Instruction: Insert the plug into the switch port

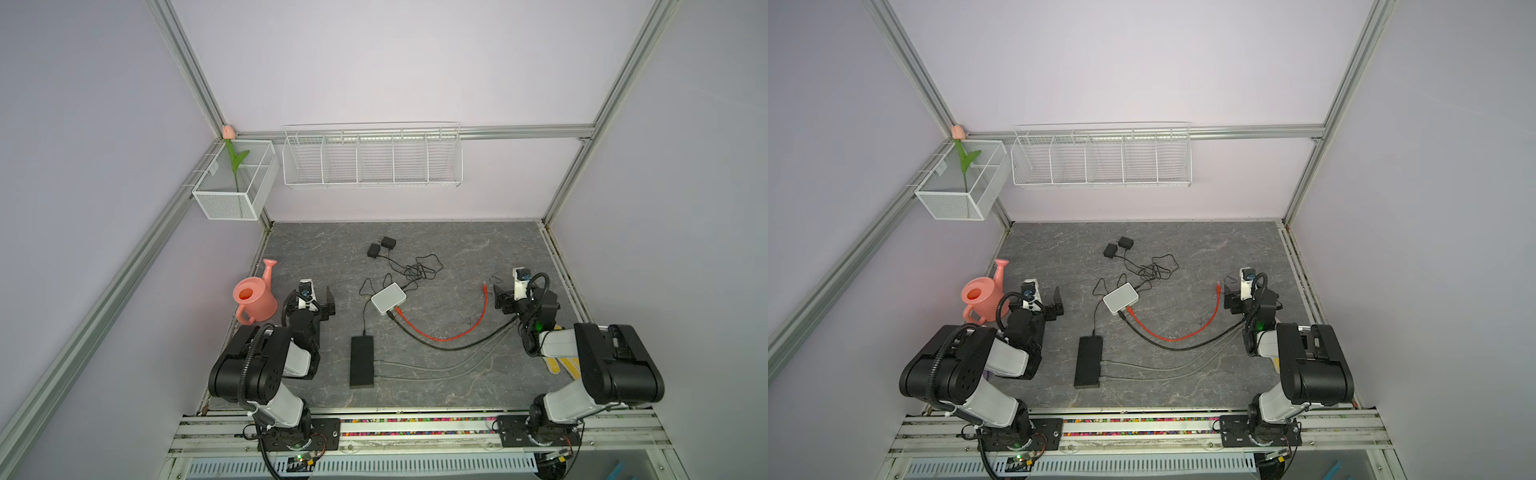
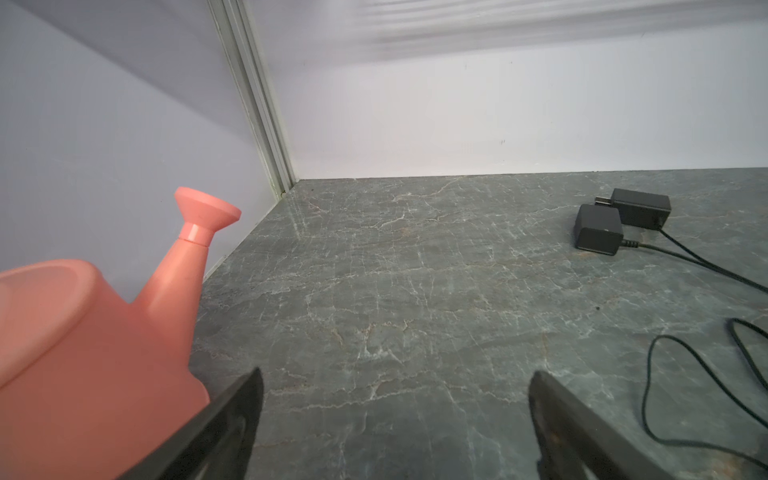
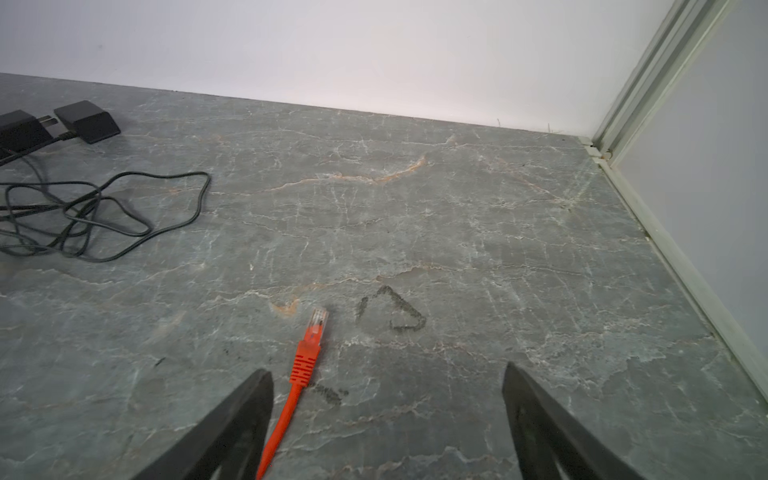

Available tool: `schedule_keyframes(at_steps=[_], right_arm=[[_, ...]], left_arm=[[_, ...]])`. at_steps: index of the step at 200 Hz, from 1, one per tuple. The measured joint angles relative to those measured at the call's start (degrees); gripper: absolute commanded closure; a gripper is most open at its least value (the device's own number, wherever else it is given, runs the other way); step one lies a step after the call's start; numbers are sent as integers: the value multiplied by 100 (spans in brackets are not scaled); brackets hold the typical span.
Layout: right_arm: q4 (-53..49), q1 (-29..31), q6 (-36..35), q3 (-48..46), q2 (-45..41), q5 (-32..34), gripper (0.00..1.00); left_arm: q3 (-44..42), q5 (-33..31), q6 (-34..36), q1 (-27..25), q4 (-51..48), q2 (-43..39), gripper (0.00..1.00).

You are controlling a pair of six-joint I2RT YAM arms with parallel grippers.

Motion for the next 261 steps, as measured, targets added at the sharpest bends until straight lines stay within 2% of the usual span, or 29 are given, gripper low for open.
schedule_keyframes(at_steps=[35, 67, 106, 116, 121, 152, 195, 261], right_arm=[[-61, 0, 11, 0, 0, -98, 11], [-98, 0, 13, 0, 0, -146, 11], [-111, 0, 13, 0, 0, -157, 11], [-111, 0, 9, 0, 0, -203, 11], [-111, 0, 7, 0, 0, -232, 11], [-120, -15, 44, 2, -17, -273, 11], [-295, -13, 254, 98, -20, 422, 11], [-382, 94, 289, 109, -20, 780, 11]], left_arm=[[960, -105, -369, 304, -1257, -118, 1], [1060, -103, -614, 514, -1683, -192, 1], [507, -225, -811, 544, -1263, -195, 0], [435, 33, -734, 564, -1279, -192, 3], [439, 208, -671, 566, -1305, -192, 0], [752, 839, -520, 584, -1644, -197, 1], [1003, 1001, -577, 754, -1912, -197, 1], [1003, 1038, -575, 752, -2004, -197, 1]])
